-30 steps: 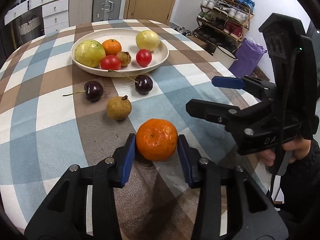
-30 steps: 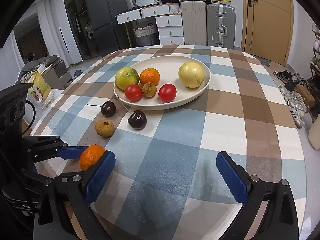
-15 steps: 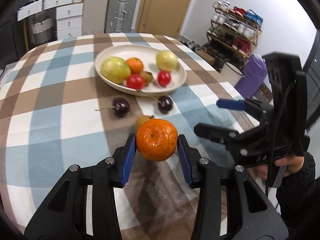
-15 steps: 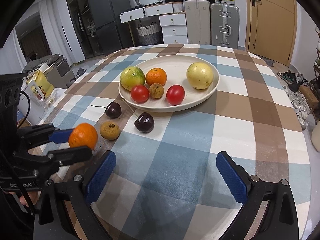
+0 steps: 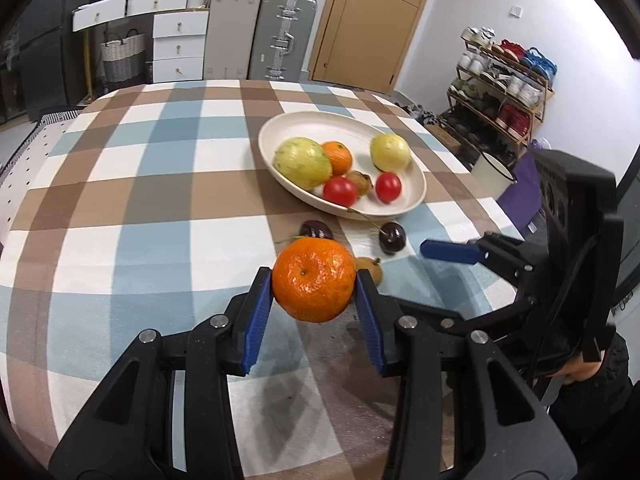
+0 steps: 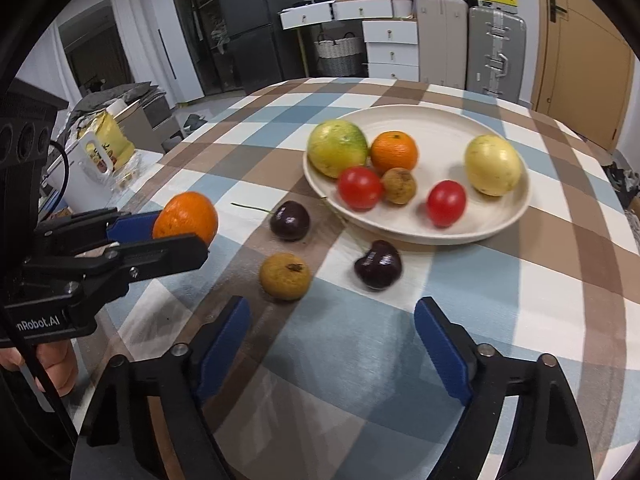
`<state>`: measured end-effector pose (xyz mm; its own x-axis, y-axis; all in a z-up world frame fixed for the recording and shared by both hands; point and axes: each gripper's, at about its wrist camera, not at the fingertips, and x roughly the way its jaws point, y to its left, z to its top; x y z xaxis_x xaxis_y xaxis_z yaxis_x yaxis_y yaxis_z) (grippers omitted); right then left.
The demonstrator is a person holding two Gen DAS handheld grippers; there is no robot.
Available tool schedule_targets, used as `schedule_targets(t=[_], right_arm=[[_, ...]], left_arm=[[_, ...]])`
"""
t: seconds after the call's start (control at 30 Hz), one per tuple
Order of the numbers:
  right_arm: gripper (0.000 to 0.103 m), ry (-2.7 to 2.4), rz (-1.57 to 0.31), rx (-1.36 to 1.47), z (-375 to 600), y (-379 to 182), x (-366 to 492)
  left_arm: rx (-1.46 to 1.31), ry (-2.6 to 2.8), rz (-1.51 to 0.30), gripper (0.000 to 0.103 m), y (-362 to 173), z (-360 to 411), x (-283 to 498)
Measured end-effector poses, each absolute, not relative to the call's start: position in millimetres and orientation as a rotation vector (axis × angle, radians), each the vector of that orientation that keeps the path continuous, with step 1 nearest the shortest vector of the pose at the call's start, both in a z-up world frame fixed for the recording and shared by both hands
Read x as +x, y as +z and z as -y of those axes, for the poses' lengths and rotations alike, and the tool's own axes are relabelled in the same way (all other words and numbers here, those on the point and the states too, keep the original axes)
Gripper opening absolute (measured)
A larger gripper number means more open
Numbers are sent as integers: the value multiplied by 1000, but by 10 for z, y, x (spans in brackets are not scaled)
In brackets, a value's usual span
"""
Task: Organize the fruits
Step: 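Lift the mandarin with the left gripper while the right gripper grasps the brown pear-shaped fruit, then carry the mandarin with the left gripper while the right gripper carries the brown fruit to the plate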
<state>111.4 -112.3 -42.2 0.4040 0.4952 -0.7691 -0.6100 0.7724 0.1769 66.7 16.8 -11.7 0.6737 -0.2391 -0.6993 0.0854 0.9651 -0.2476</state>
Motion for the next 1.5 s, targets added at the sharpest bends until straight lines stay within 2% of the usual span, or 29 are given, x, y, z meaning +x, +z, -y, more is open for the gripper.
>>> schedule_targets(t=[0.27, 0.33, 0.47, 0.53, 1.5], right_arm=[[64, 742, -913, -188, 859, -465, 1129], [54, 743, -907, -198, 812, -463, 1129], [42, 744, -899, -203, 785, -457, 1133], [31, 740, -896, -202, 793, -453, 1142], [30, 701, -748, -122, 1382, 157, 1081]], left_arm=[[-225, -141, -816, 39, -149, -316, 688], [-233, -131, -815, 39, -155, -351, 689], [-237, -126, -817, 39, -175, -383, 709], [-237, -124, -819, 39, -178, -387, 706], [-186, -159, -783, 39, 19, -23, 951]])
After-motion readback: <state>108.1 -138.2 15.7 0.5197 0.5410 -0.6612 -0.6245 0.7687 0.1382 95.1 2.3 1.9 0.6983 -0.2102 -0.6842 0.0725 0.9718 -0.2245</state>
